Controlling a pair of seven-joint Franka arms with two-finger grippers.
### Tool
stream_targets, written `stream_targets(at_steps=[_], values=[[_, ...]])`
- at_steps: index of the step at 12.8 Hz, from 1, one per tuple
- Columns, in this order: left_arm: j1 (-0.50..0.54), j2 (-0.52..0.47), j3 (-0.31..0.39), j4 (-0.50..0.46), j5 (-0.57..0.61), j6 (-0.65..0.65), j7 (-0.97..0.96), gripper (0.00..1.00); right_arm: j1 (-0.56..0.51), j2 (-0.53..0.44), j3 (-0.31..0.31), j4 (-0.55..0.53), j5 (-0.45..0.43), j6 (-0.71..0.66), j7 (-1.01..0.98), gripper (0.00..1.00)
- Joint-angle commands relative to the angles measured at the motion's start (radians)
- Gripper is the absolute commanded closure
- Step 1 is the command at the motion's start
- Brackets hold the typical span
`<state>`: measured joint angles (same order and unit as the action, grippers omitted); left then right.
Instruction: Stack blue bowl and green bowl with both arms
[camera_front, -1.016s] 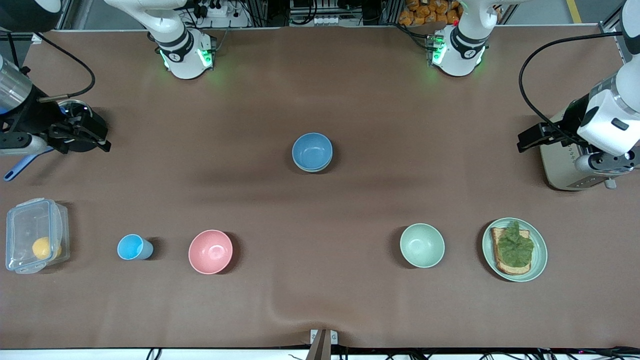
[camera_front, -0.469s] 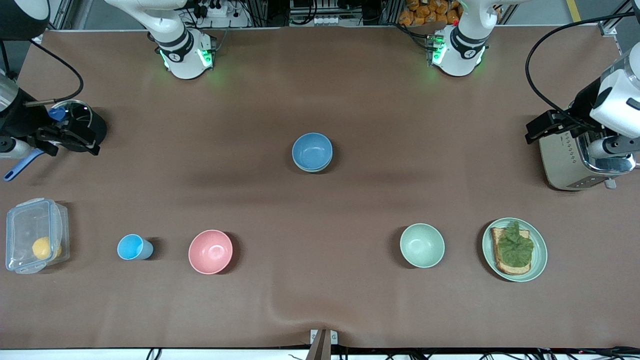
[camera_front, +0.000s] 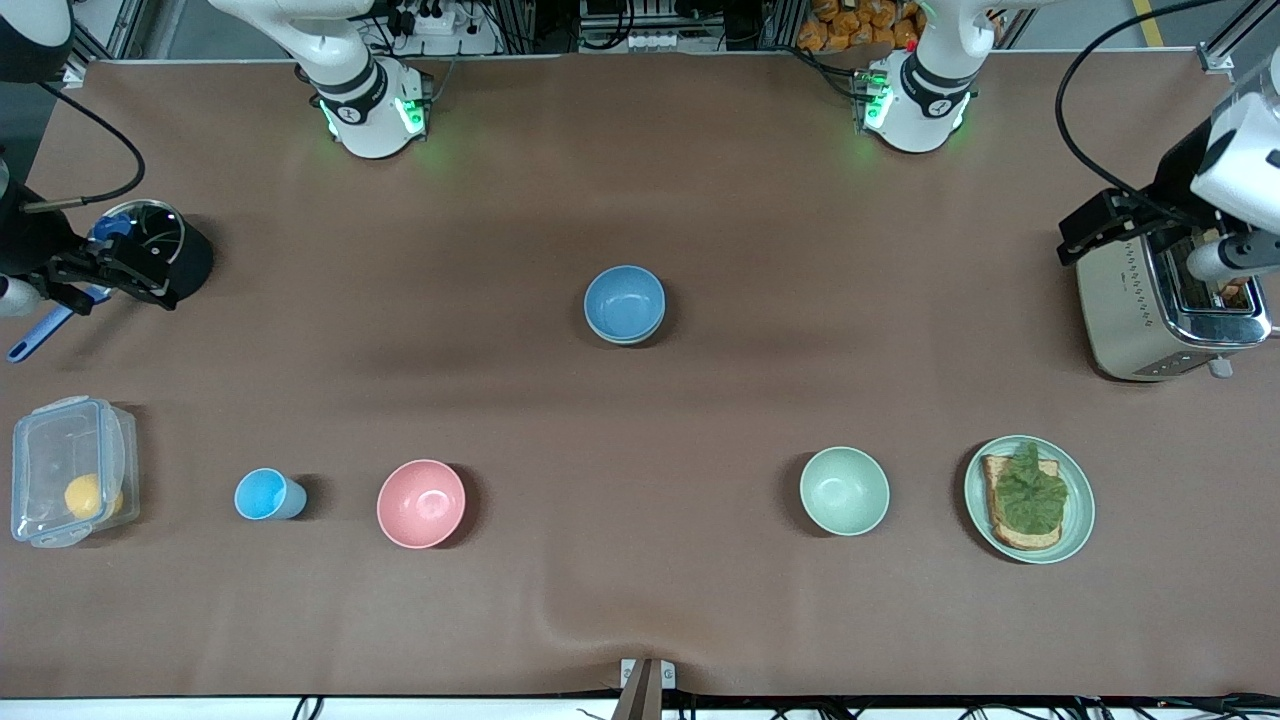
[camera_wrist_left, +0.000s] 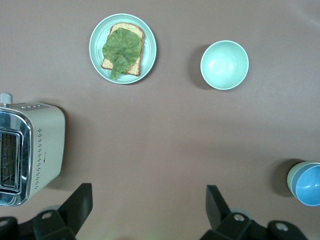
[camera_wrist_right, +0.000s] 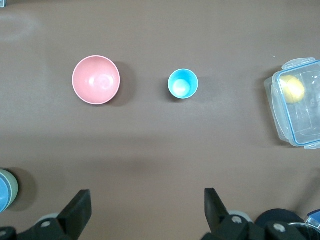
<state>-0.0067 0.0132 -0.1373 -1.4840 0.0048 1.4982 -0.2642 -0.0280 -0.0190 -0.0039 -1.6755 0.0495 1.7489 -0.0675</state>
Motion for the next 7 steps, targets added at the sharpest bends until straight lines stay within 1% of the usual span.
stream_targets(at_steps=[1, 7], values=[[-0.003, -0.029, -0.002, -0.039, 0.001, 0.019, 0.054, 0.0, 0.017, 0.007, -0.013, 0.013, -0.002, -0.006, -0.009, 0.0], [-0.009, -0.03, -0.004, -0.039, 0.003, 0.01, 0.079, 0.0, 0.022, 0.008, -0.011, 0.014, -0.003, -0.012, -0.008, 0.0]])
